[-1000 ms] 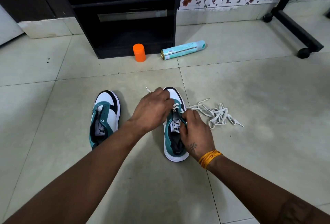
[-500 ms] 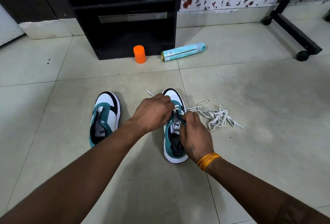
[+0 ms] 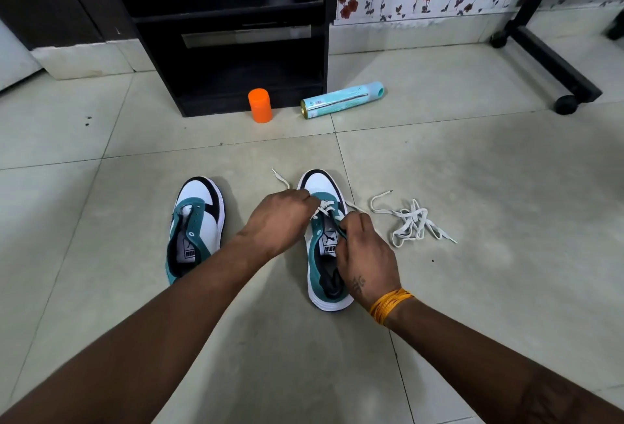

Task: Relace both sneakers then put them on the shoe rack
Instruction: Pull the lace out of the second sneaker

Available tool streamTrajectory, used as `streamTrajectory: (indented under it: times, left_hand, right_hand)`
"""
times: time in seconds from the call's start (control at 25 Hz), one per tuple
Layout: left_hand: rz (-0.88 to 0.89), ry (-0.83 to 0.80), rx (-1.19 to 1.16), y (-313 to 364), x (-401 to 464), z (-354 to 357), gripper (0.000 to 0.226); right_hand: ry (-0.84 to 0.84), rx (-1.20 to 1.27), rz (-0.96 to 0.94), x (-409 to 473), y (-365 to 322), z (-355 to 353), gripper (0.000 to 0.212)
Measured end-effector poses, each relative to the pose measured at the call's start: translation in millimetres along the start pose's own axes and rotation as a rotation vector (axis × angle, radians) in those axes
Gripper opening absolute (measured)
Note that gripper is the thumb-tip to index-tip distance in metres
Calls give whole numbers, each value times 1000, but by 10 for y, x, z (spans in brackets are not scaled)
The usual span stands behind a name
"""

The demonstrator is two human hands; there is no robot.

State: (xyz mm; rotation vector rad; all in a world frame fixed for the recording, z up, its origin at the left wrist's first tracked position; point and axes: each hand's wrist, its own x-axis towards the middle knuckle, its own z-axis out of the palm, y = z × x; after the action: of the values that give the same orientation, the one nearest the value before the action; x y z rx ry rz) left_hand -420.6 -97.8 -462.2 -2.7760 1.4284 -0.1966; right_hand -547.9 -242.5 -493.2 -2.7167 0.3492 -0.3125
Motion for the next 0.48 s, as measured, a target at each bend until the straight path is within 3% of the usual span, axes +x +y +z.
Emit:
streamTrajectory:
  times: [0.12,0.2,0.32,0.36,0.48]
  left_hand:
    - [-368,89,-188,-267,7,-14,12]
    - [-472,60,-203,-330,13,-42,21]
    - [-242,-1,-256,-162,18,-108,58]
    - [-165,-15,-272,-87,21,-90,59]
    - [-57,-59,-146,-68,75,8,27]
  right_hand:
    - [-3,9,-9,-13,-8,-23,18]
    - [6,7,-8,-8,-2,-28,15]
    - [-5,9,-4,0,1,-5,13]
    - [-7,8,-4,5,-6,0,12]
    - [-3,-4,-8,12,-7,2,12]
